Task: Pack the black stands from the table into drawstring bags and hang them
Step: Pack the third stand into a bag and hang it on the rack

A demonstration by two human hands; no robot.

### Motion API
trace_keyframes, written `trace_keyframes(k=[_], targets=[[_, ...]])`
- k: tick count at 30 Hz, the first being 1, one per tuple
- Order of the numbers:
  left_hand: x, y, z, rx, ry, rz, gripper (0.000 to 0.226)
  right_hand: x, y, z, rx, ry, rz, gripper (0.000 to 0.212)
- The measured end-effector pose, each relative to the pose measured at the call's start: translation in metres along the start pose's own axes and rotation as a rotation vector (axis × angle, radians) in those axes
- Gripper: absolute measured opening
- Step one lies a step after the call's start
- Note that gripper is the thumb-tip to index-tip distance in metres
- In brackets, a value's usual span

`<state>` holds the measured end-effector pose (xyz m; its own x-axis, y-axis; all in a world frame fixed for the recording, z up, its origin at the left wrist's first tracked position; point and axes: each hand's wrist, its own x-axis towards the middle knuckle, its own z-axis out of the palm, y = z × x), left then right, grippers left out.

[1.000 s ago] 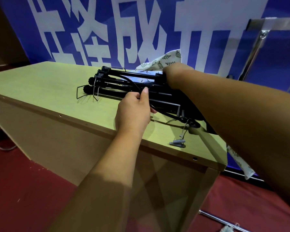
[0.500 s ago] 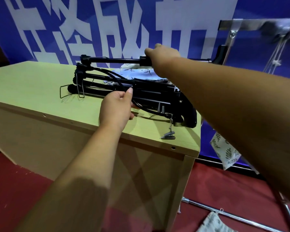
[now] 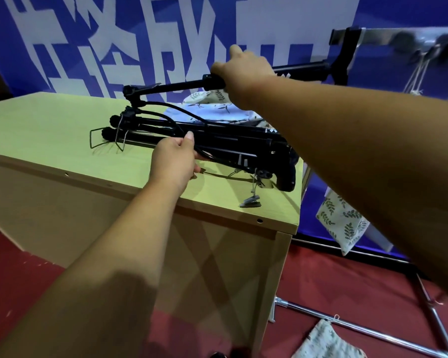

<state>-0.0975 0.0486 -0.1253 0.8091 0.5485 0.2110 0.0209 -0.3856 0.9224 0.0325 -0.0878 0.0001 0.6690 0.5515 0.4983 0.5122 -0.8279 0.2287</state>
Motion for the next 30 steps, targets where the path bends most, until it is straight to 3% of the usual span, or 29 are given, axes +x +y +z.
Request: trace_keyframes(k=[6, 15, 20, 30], targets=[[0.01, 0.007, -0.015, -0.345, -0.057, -0.179, 0.036, -0.011, -0.003, -0.02, 0.016, 0.012, 0.012, 0.055], [0.011, 0.049, -0.028, -0.507, -0.032, -0.16, 0.026, -0.033, 0.005, -0.074, 0.043, 0.096, 0.059, 0.048], [0.001, 0.074, -0.034, -0.532, -0.035, -0.143, 0.027, -0.05, 0.012, -0.098, 0.072, 0.118, 0.099, 0.044], [-0.025, 0.069, -0.028, -0.432, -0.207, -0.24, 0.021, -0.078, 0.01, -0.114, 0.152, 0.102, 0.162, 0.04]])
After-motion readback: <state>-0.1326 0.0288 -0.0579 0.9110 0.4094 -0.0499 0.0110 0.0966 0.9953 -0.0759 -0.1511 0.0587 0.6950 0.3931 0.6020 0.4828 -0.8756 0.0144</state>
